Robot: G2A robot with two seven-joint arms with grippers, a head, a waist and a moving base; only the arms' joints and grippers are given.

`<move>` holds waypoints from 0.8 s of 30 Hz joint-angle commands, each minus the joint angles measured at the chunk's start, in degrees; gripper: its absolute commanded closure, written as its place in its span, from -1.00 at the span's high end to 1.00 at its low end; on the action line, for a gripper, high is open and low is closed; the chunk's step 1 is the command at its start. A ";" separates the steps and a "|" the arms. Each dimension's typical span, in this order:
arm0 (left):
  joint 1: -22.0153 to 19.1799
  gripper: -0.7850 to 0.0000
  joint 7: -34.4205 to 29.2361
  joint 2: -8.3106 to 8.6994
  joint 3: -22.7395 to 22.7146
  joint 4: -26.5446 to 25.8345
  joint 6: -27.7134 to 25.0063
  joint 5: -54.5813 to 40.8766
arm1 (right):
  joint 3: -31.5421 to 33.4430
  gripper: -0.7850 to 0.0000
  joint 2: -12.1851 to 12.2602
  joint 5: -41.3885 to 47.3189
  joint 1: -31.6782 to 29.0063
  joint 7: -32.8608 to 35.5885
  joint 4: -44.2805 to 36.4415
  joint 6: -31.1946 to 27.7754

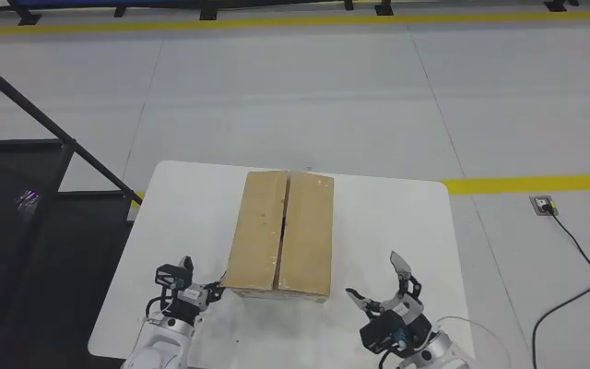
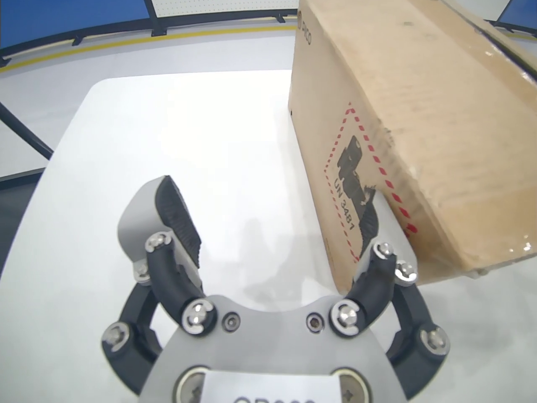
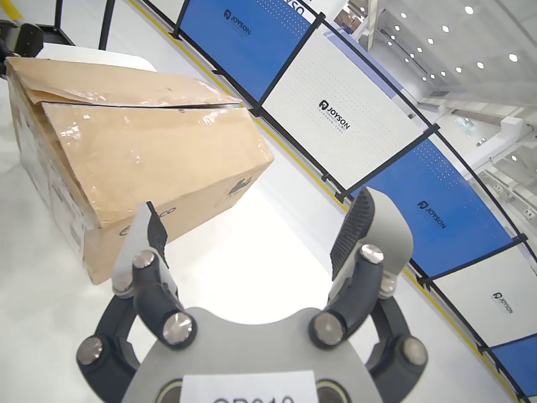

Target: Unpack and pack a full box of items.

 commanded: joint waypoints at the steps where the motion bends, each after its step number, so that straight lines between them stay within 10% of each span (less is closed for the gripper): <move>1: -0.26 1.00 -0.03 -0.08 0.53 0.01 -0.51 0.30 | -0.13 1.00 -0.01 -0.18 0.03 -0.10 -0.04 -0.27; 24: -0.14 1.00 0.81 -0.50 3.90 -0.52 -2.20 4.01 | -0.17 1.00 0.11 0.46 0.05 -3.81 -1.14 -3.12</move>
